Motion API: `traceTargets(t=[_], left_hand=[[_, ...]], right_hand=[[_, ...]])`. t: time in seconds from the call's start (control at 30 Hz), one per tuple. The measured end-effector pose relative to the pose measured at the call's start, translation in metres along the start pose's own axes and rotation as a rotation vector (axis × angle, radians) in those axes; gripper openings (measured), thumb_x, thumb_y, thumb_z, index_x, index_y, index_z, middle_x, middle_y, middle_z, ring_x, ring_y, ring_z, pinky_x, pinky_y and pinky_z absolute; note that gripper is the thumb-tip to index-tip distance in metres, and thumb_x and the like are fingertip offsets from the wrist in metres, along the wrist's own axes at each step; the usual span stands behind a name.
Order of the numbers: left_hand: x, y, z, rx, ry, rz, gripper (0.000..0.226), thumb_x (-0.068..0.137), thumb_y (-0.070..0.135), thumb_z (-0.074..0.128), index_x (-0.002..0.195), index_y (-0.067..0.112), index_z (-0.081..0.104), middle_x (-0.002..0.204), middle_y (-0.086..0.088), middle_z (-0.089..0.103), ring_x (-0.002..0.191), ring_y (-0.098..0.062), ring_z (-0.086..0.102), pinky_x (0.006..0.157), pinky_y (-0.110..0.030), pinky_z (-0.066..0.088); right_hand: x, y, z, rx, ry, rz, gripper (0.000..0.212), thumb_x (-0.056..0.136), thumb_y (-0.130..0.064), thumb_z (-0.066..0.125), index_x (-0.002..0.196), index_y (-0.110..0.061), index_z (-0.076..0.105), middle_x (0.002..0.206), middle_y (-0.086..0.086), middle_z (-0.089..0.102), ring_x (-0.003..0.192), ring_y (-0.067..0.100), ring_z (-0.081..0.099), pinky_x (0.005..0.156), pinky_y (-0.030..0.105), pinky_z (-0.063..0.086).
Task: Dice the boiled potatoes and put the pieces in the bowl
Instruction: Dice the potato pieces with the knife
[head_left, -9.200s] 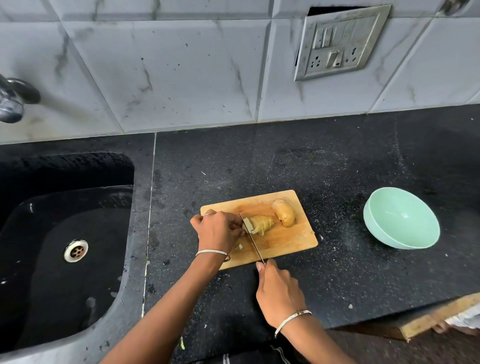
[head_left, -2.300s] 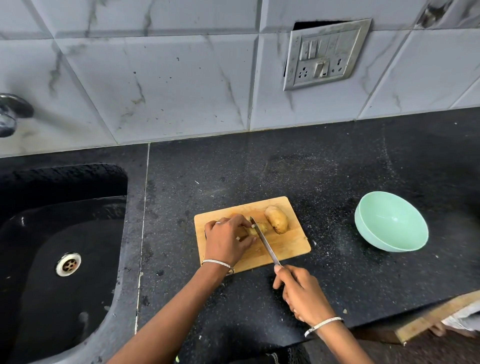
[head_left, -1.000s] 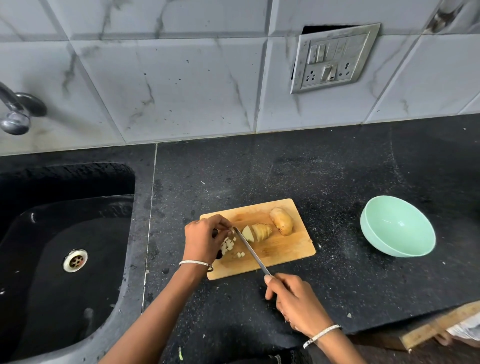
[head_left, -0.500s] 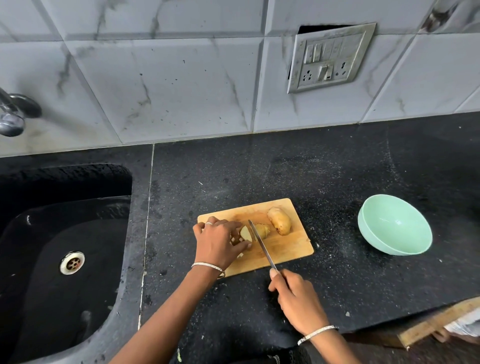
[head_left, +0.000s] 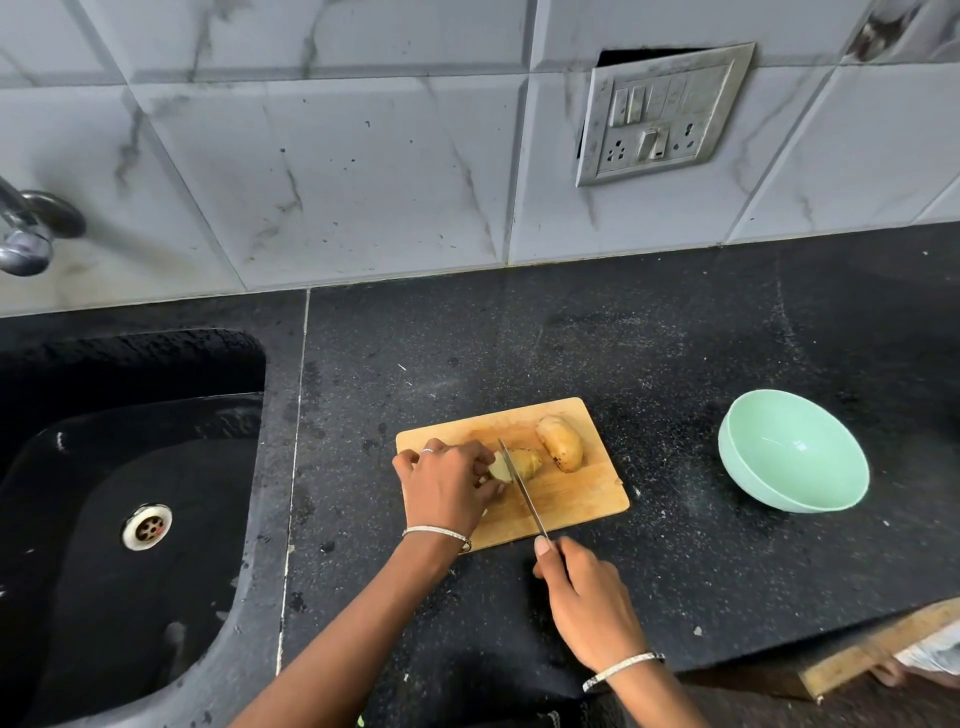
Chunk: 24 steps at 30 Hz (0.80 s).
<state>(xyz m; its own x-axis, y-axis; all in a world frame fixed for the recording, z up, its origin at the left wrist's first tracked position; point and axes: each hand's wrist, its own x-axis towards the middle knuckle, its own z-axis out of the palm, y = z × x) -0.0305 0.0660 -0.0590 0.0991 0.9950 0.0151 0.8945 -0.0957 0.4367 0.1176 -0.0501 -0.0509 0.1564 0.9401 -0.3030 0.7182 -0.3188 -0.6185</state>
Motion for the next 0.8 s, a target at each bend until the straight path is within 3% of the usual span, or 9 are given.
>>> traceTargets(t=[0.57, 0.8], left_hand=[[0.003, -0.017, 0.001, -0.042, 0.013, 0.017, 0.029, 0.065, 0.054, 0.079, 0.083, 0.036, 0.065, 0.083, 0.018, 0.062, 0.094, -0.008, 0.050, 0.078, -0.034, 0.019], [0.008, -0.017, 0.004, -0.013, 0.039, 0.078, 0.043, 0.067, 0.054, 0.077, 0.102, 0.037, 0.059, 0.083, 0.018, 0.063, 0.096, -0.010, 0.054, 0.083, -0.035, 0.018]], right_hand=[[0.000, 0.001, 0.002, -0.064, -0.037, 0.006, 0.045, 0.103, -0.050, 0.026, 0.095, -0.020, 0.059, 0.092, -0.005, 0.067, 0.092, 0.018, 0.062, 0.080, 0.037, 0.045], [-0.001, 0.000, 0.005, -0.071, -0.030, 0.007, 0.043, 0.102, -0.050, 0.024, 0.094, -0.021, 0.055, 0.096, -0.004, 0.068, 0.095, 0.020, 0.062, 0.083, 0.039, 0.047]])
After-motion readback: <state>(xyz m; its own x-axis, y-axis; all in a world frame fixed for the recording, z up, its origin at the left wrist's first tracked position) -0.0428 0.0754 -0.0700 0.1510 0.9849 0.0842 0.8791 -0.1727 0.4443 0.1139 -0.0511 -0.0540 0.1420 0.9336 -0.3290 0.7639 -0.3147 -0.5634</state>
